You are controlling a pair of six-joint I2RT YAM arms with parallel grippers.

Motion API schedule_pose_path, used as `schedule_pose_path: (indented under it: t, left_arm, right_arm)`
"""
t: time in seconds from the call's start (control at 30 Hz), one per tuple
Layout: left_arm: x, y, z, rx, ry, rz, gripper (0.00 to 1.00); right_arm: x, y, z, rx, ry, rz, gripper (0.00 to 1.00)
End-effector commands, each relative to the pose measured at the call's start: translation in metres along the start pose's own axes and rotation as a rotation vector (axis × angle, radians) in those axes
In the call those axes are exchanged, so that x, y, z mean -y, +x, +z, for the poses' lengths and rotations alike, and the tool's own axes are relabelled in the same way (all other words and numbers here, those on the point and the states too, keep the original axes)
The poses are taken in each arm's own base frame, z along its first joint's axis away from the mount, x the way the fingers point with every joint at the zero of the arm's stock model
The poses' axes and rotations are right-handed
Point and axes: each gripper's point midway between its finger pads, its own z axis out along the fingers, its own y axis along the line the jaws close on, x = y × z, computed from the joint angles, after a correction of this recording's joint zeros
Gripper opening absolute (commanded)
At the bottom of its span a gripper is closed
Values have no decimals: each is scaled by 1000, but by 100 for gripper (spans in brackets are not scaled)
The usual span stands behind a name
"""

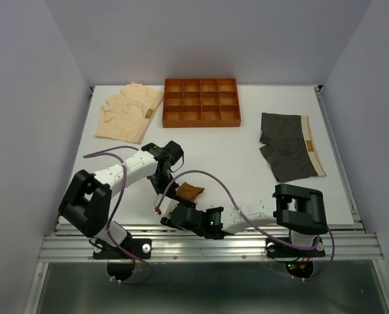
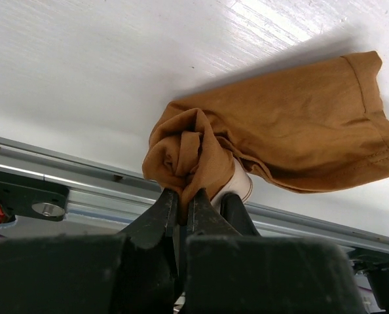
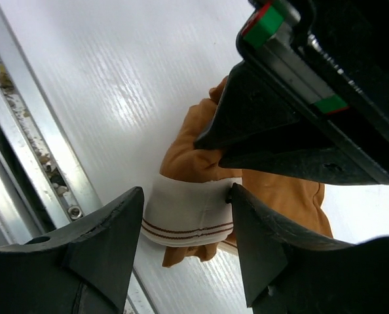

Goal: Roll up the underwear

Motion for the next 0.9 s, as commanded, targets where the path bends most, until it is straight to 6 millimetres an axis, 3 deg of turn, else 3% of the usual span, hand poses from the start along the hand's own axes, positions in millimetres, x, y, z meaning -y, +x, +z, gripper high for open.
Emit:
schedule_pose_path:
  t: [0.0,0.17,0.27,0.3,0.4,0.47,0.5,0.53,0.57,0.6,0.63,0.7,0.73,0.8,0.87]
  left_arm:
    - [-2,7,-8,-21,-5,-18,0]
    - [-2,9,-5,-34,1,-23,0]
    - [-1,11,-4,-41,14,-20,0]
    - [1,10,-3,-38,21,-16,0]
    - [4,10,-5,-33,45,-13,6]
    - [9,6,-12,-11,76,-13,17]
    - [12,2,-14,10,91,-12,31]
    - [15,-2,-21,32,111,-14,35]
    - [15,-9,-23,62,114,-26,41]
    - [16,-13,-26,79,119,-34,42]
    - [16,-18,-30,98,125,-42,43]
    - [17,-33,-38,149,144,-68,47]
    - [19,-39,-45,163,166,-73,48]
    - [15,-57,-51,230,164,-90,51]
    - [13,-73,-61,272,180,-126,51]
  right_arm:
    - [2,1,4,-15,68,-25,59]
    - [-1,18,7,-67,86,-60,56]
    - [-3,23,7,-82,97,-67,30]
    - [-3,25,7,-88,97,-67,18]
    - [-2,32,3,-96,97,-51,2]
    - [-5,38,3,-107,65,-13,1]
    - [-5,37,2,-105,40,2,1]
    - [-8,46,3,-125,-7,79,1]
    - [-5,43,3,-109,-30,127,1]
    - [-5,44,3,-106,-60,160,1]
    - [-3,60,0,-125,-82,182,1]
    - [4,58,0,-92,-157,261,1]
    - [-1,71,-4,-110,-220,285,1]
    - [13,68,-2,-65,-251,352,1]
    - [8,68,-8,-40,-355,426,1]
